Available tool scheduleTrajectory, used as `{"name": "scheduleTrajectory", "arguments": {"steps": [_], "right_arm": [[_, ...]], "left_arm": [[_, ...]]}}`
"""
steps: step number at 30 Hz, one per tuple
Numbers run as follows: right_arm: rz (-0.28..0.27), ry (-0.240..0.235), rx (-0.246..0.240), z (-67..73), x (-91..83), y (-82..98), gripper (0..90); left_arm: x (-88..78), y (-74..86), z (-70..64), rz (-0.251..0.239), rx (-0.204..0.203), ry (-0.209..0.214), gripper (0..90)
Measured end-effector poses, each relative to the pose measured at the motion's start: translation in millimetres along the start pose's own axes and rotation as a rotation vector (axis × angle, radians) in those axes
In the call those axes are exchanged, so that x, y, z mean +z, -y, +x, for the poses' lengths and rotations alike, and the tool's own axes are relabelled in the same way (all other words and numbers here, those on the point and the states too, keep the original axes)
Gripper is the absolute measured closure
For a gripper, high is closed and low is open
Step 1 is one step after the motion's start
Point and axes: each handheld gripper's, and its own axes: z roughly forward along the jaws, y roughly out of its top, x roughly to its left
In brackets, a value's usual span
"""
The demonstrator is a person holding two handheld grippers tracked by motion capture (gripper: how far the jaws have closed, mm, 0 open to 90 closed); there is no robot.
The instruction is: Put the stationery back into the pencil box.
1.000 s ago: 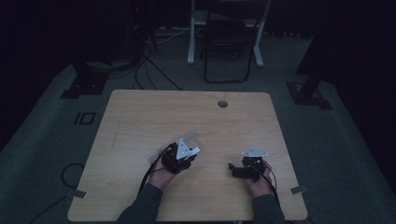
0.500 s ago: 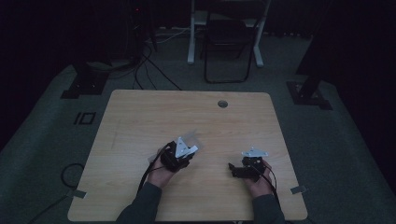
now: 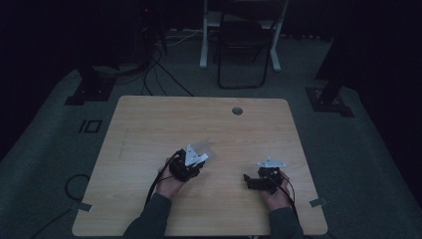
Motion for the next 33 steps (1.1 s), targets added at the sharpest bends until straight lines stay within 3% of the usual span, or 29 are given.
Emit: {"name": "scheduleTrajectory", "arguments": {"steps": [17, 33], "right_arm": [[0.000, 0.000, 0.000, 0.0, 0.0, 0.1, 13.3], [0.000, 0.000, 0.000, 0.0, -0.1, 0.1, 13.3]], "left_arm": [[7.2, 4.6, 5.7, 0.017, -0.003, -0.019, 69.8], [16.2, 12.1, 8.3, 0.074, 0.012, -0.075, 69.5]]}}
